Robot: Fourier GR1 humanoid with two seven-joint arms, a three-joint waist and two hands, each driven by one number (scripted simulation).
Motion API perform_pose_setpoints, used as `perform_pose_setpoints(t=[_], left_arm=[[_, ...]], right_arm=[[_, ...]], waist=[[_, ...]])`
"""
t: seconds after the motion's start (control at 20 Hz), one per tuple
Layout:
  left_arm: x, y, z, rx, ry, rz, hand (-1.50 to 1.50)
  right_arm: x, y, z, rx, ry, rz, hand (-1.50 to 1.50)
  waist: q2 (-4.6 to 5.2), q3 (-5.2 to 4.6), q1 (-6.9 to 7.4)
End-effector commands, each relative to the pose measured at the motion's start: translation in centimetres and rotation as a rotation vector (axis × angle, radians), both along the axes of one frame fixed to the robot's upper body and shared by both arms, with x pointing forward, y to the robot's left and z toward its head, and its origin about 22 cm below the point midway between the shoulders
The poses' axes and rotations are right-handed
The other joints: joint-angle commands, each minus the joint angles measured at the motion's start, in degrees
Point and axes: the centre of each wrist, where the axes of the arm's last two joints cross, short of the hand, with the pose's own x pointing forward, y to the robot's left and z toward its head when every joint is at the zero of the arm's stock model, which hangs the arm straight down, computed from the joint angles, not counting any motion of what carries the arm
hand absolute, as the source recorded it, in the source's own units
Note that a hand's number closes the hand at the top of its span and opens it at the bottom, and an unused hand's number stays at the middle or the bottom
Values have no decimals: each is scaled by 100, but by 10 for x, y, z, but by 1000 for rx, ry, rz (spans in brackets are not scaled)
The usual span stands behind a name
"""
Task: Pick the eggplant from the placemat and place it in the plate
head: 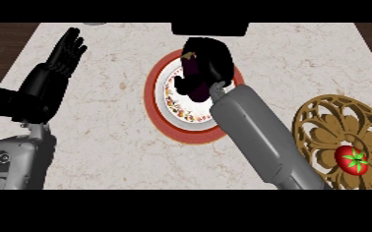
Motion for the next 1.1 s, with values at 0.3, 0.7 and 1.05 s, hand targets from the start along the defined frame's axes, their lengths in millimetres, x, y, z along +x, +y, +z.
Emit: perform_pose_setpoints(t=[0.3,0.7,1.05], left_arm=[[8,-2,-10,-5,-9,-23,0],[8,-15,-1,-3,-13,-23,0],[8,18,-7,-6,-9,23,0]], right_arm=[[24,2,-37,192,79,-50,-150],[29,9,-15,446,-95,-74,-150],[24,-5,-19,676,-123,-113,-150]], waist=[[71,3,192],[32,6,129],[-15,2,-84]])
